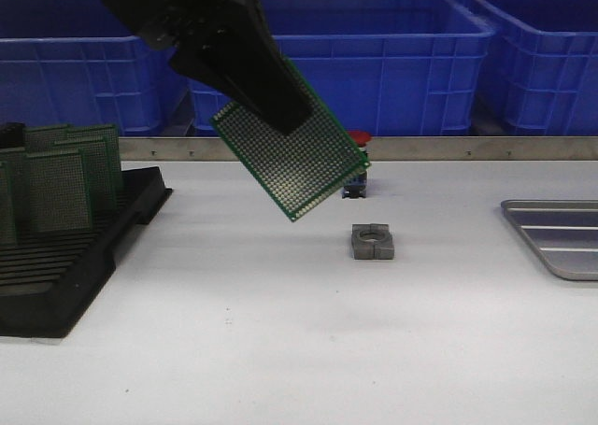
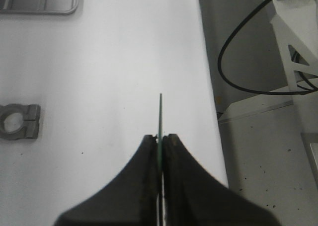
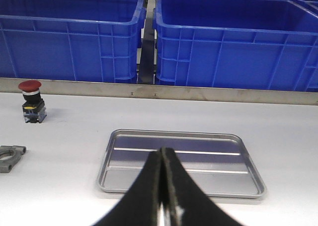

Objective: Place circuit board on tray

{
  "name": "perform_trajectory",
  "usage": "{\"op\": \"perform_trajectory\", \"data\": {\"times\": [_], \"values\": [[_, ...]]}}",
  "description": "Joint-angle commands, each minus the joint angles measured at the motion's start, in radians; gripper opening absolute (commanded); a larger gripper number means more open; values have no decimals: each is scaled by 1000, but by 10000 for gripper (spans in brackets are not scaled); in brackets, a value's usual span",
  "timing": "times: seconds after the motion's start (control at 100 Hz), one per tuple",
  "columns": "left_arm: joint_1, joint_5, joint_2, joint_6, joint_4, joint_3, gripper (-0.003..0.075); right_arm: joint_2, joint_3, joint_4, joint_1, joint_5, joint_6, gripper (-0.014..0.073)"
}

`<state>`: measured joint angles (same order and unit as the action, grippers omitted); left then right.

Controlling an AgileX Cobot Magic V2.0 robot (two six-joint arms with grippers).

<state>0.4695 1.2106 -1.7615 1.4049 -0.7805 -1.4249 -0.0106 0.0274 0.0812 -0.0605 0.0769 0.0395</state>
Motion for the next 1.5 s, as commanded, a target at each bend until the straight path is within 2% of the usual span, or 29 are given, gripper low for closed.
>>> {"op": "perform_trajectory", "data": {"times": [0.0, 0.16, 0.34, 0.54, 0.7, 0.75, 0.81, 0.91, 1.01, 1.08, 1.25, 1.3, 1.49], "values": [[22, -2, 47, -5, -66, -27, -20, -26, -13, 9, -4, -85, -2, -62], [23, -2, 47, -5, -66, -27, -20, -20, -71, -42, 1, -39, 20, -58], [23, -2, 47, -5, -66, -27, -20, 74, -266, -46, 1, 205, 20, -60], [23, -2, 47, -5, -66, -27, -20, 309, -475, -46, 1, 449, 20, -59], [23, -2, 47, -5, -66, -27, -20, 500, -598, -81, 1, 519, 19, -59], [23, -2, 47, -5, -66, -27, -20, 553, -622, -131, 1, 523, 3, -53], [23, -2, 47, -5, -66, -27, -20, 610, -643, -219, 8, 522, -39, -5], [23, -2, 47, -5, -66, -27, -20, 674, -654, -396, 64, 494, -163, 171], [23, -2, 47, -5, -66, -27, -20, 731, -654, -578, 142, 458, -350, 430], [23, -2, 47, -5, -66, -27, -20, 780, -654, -696, 192, 448, -493, 529], [23, -2, 47, -5, -66, -27, -20, 934, -655, -952, 301, 452, -903, 536], [23, -2, 47, -5, -66, -27, -20, 985, -664, -1037, 333, 458, -1091, 536], [23, -2, 47, -5, -66, -27, -20, 1141, -707, -1256, 409, 475, -1570, 536]]}}
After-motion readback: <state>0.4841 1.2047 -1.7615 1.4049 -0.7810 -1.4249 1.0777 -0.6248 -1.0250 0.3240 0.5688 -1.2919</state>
